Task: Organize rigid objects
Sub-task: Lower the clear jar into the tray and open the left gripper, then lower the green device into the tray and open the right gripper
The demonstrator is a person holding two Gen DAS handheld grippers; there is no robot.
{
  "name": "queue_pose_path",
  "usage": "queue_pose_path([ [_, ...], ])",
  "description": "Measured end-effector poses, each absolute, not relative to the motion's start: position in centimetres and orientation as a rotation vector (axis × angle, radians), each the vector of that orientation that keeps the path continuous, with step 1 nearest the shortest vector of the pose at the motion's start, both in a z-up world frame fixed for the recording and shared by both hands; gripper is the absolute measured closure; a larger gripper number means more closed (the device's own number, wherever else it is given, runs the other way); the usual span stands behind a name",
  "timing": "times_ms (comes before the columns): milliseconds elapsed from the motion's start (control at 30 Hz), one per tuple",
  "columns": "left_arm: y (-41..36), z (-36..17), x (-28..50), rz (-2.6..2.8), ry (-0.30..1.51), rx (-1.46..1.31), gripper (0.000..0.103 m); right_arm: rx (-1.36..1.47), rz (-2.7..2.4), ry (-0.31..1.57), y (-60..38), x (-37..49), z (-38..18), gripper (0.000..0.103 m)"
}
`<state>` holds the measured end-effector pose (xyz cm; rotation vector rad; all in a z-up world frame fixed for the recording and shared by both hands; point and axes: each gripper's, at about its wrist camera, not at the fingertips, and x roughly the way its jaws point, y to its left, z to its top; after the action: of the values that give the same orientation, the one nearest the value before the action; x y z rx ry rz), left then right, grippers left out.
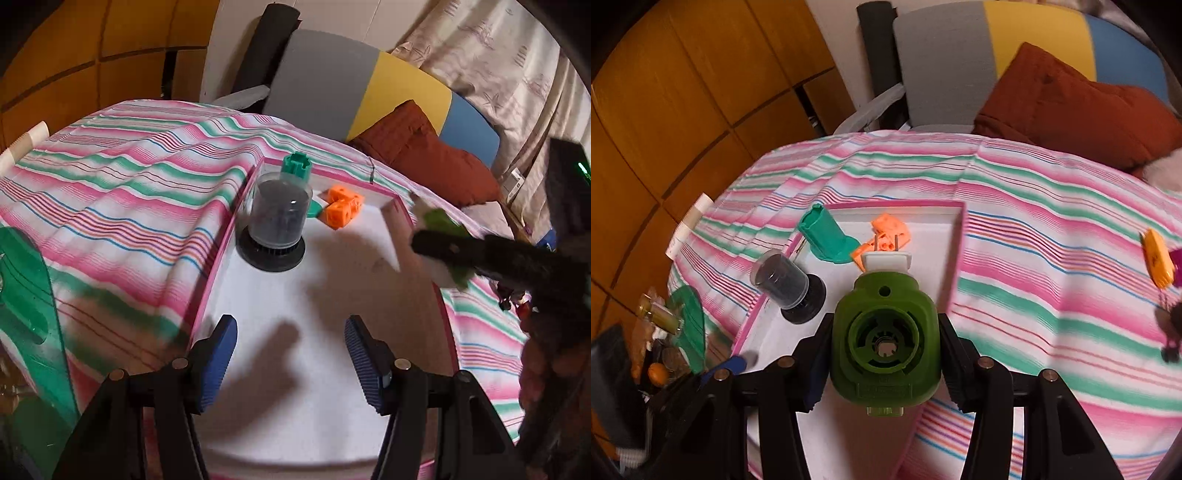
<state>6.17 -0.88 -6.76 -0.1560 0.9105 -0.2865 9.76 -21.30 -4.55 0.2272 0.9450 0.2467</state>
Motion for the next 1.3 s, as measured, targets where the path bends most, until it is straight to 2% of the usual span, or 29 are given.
queue_pose_path([
  [333,0.4,-6.8,5.4,-0.275,0.912,-0.186,0.042,0.049,0.093,0.978,-19.3,15.6,-6.7,0.05],
  [533,0.4,-6.7,5.2,-0.276,0.91,-0.185,0.042,-0.025,0.064,0.947,-18.8,16.3,-6.7,0.049],
  [700,0.4,-6.8,5.1,-0.275,0.913,-0.192,0.042,-0.016,0.049,0.868,-19.4,14.3,-4.8,0.039],
  [933,-0.5,-6.2,4.3,-0.302,0.89,-0.188,0.042,0.089,0.006,0.795,-23.6,8.4,-3.3,0.036],
  [1300,-6.3,-4.4,-0.3,-0.46,0.851,-0.098,0.042,0.227,-0.136,0.838,-33.7,-2.2,-5.5,0.034],
])
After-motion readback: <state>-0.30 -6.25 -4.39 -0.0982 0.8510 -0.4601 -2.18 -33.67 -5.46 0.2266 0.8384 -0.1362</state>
